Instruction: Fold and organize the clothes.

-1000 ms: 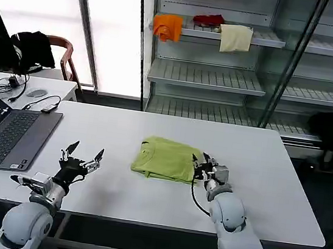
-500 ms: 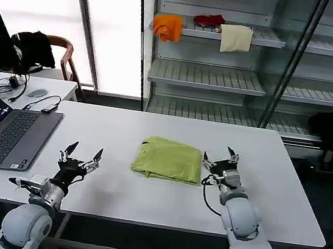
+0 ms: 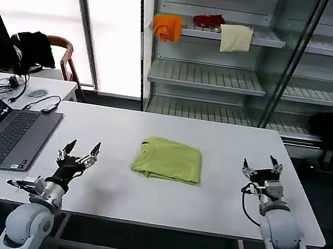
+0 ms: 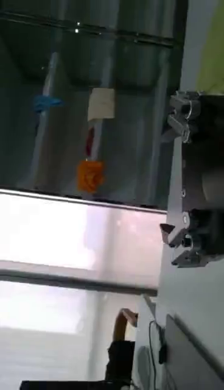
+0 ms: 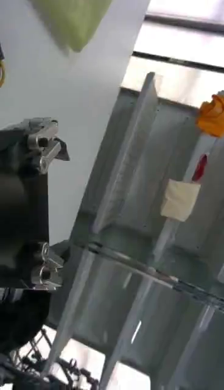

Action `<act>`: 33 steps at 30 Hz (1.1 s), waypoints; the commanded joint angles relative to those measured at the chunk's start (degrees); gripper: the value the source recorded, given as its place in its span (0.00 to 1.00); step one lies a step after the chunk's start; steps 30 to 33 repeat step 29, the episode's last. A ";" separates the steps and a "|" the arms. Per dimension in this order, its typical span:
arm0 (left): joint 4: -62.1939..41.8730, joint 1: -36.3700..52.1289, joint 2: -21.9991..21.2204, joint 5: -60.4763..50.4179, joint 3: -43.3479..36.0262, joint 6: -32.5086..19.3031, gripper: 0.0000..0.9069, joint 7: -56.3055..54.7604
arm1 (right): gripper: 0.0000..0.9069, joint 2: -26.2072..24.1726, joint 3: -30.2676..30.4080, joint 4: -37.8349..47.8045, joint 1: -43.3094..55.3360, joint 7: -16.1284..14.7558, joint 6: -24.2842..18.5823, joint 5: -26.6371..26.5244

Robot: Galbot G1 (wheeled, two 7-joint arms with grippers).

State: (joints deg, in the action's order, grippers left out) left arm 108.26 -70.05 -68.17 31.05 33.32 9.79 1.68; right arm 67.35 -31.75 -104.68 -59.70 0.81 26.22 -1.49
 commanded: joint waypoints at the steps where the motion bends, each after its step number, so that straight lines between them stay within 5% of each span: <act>1: 1.52 -0.30 -0.15 4.40 0.32 4.03 1.00 -2.30 | 1.00 -2.30 -5.25 -3.06 -3.69 -2.75 -0.13 -2.90; 5: 2.43 -1.34 0.68 4.06 0.40 4.50 1.00 -2.70 | 1.00 -1.35 -4.95 -3.87 -4.15 -4.66 -2.82 -3.72; 15: 2.57 -3.82 1.78 2.71 1.01 3.57 1.00 -0.99 | 1.00 0.07 -3.93 -8.25 -5.61 -4.76 -2.89 -9.13; 22: 1.88 -4.96 1.65 -1.15 1.21 4.55 1.00 1.88 | 1.00 0.86 -3.71 -8.62 -7.53 -3.86 -7.24 -11.24; 26: 1.55 -5.04 1.80 -1.00 1.21 4.39 1.00 2.05 | 1.00 1.62 -3.11 -8.74 -7.58 -1.80 -4.56 -11.85; 33: 1.40 -5.85 2.59 -1.22 0.90 2.05 1.00 2.94 | 1.00 1.90 -2.81 -8.24 -7.63 -2.59 -4.07 -12.69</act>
